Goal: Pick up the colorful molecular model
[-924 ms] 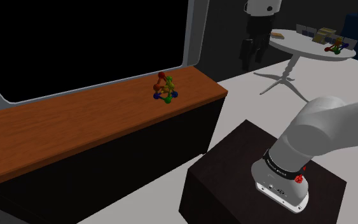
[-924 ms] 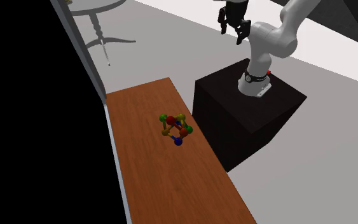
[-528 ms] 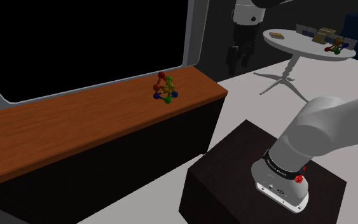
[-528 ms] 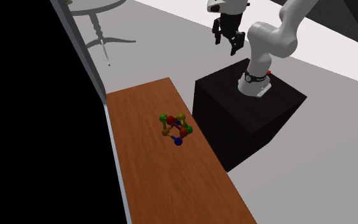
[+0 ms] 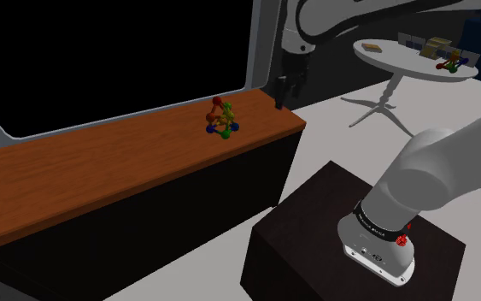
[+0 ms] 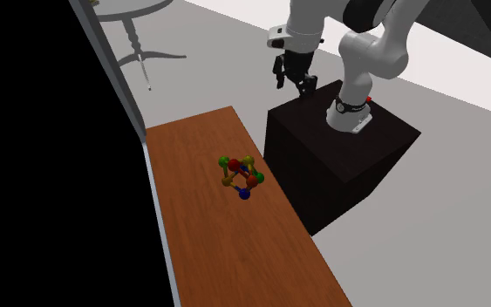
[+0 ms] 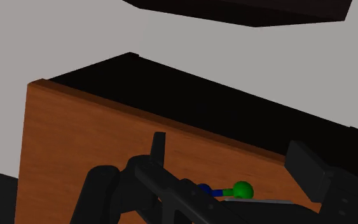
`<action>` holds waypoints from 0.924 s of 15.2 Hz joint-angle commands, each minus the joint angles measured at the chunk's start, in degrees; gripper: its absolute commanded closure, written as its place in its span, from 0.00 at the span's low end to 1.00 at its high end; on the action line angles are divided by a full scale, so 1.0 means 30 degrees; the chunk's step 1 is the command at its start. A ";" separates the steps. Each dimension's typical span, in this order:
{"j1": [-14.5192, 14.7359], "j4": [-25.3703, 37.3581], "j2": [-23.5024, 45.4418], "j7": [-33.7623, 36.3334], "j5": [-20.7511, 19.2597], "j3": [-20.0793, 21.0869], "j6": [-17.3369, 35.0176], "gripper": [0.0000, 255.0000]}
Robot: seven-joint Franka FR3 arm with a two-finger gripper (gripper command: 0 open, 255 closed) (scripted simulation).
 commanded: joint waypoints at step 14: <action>0.0576 0.3721 0.9567 0.1057 -0.0976 0.1041 0.9579 0.00</action>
